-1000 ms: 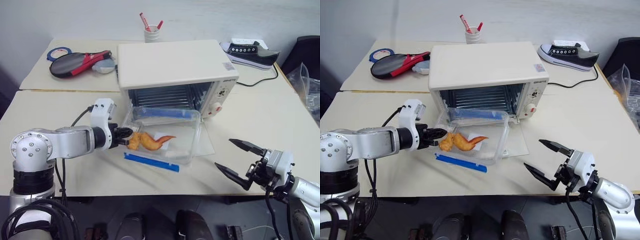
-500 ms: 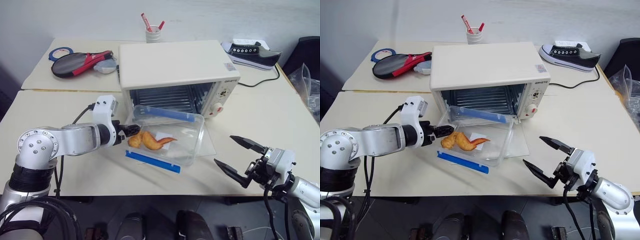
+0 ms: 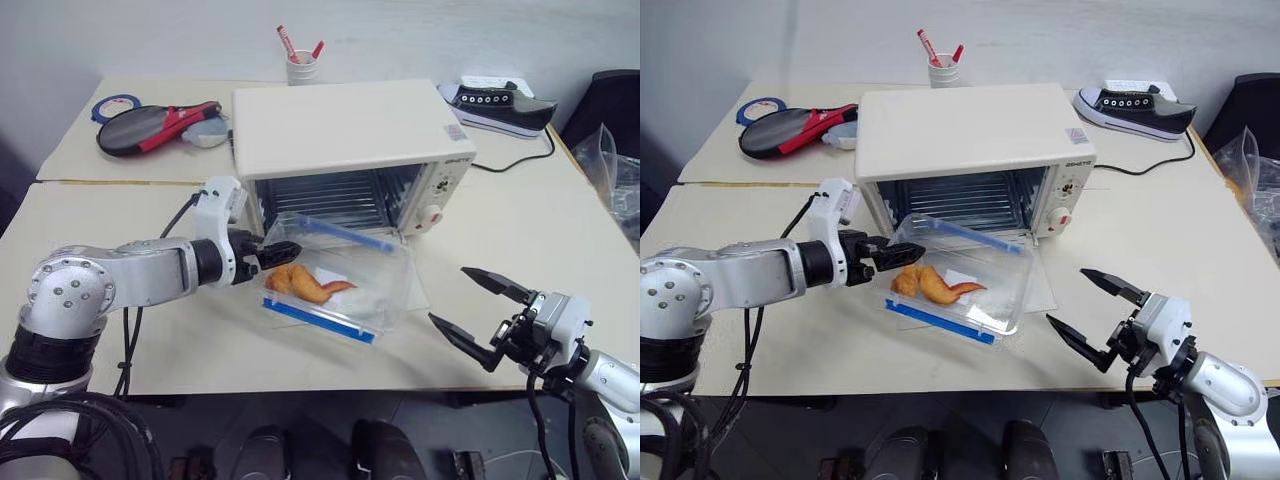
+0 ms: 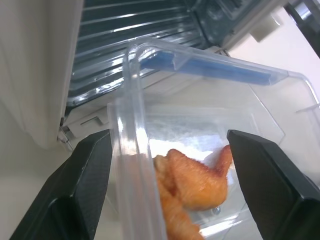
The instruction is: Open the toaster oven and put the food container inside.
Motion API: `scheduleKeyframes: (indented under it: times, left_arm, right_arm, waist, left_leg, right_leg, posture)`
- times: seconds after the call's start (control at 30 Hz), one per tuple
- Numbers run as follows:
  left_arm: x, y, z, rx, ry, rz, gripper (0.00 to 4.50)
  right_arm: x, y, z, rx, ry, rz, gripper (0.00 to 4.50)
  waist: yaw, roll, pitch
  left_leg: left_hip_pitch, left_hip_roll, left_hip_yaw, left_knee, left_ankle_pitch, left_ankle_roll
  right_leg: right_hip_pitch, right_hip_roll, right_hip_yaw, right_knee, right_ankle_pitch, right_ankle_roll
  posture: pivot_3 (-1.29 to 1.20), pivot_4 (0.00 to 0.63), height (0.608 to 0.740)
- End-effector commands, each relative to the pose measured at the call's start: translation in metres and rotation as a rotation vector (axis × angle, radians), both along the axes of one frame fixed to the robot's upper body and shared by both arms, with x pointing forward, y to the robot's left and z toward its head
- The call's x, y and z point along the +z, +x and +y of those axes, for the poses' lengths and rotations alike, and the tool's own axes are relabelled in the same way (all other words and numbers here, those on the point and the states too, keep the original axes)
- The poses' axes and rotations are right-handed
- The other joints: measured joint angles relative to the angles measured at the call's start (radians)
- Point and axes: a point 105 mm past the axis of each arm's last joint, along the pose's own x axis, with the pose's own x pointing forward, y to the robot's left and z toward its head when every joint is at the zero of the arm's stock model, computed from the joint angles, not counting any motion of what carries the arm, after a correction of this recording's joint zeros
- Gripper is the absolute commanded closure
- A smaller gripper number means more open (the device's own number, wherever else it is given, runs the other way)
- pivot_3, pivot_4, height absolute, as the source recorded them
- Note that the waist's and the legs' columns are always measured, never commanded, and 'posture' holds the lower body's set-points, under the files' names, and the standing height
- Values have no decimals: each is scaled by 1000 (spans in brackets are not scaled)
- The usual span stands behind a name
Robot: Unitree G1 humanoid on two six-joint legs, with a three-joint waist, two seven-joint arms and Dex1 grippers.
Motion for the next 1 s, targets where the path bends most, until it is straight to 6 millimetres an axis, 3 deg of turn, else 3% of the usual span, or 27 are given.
scheduleKeyframes:
  times: [0.03,0.2,0.3,0.33,0.4,0.47,0.6,0.77,0.83,1.0]
  left_arm:
    - [31,-8,14,-111,-68,-230,53]
    - [16,-14,56,-174,2,-274,53]
    - [-1,-27,78,-246,75,-268,53]
    - [-10,-33,83,-283,109,-269,19]
    - [-31,-43,93,-336,200,-251,419]
    - [-58,-58,96,-425,258,-208,915]
    - [-77,-78,85,-539,217,-193,2193]
    - [-76,-72,55,-553,146,-273,3823]
    - [-76,-68,44,-553,142,-308,4482]
    - [-70,-60,15,-521,56,-354,4482]
  right_arm:
    - [23,-6,2,15,-2,-58,0]
    - [30,-12,12,71,-19,-25,0]
    - [22,-27,24,176,-22,106,0]
    - [18,-34,26,202,-16,168,190]
    - [6,-46,29,237,-29,298,587]
    - [-15,-61,30,269,-82,427,1263]
    - [-36,-81,41,342,-125,523,2625]
    - [-36,-68,66,368,-74,442,4377]
    - [-35,-62,73,381,-81,403,4500]
    - [-22,-37,86,336,-47,328,4500]
  waist:
    - [1,2,0]
    - [2,3,1]
    - [3,4,1]
    - [3,4,1]
    - [4,4,1]
    - [7,3,1]
    - [5,3,1]
    - [4,3,0]
    - [5,3,0]
    - [3,3,0]
  left_leg:
    - [0,0,0,0,0,-1]
    - [0,4,1,0,-2,-4]
    - [-1,5,1,0,-3,-4]
    - [-2,5,1,-1,-3,-4]
    - [-3,5,1,-1,-3,-3]
    - [-4,5,2,-1,-4,-2]
    - [-3,7,3,0,-6,2]
    - [-3,6,2,0,-6,3]
    - [-3,5,2,0,-6,3]
    - [-4,4,2,1,-5,3]
  right_leg:
    - [0,1,-1,0,0,0]
    - [-1,5,-1,-2,-1,-3]
    - [-2,6,-1,-3,-2,-4]
    - [-4,6,0,-3,-2,-4]
    - [-5,6,-1,-3,-2,-4]
    - [-6,5,0,-3,-2,-4]
    - [-6,1,1,-6,-2,-4]
    - [-6,-4,2,-3,0,-4]
    - [-6,-5,2,-3,0,-4]
    - [-6,-4,-2,-1,1,-2]
  posture:
    - [0,150,740]
    - [0,150,740]
    - [0,150,740]
    - [0,150,740]
    - [0,150,740]
    - [0,150,740]
    - [0,150,740]
    - [0,150,740]
    - [0,150,740]
    - [0,150,740]
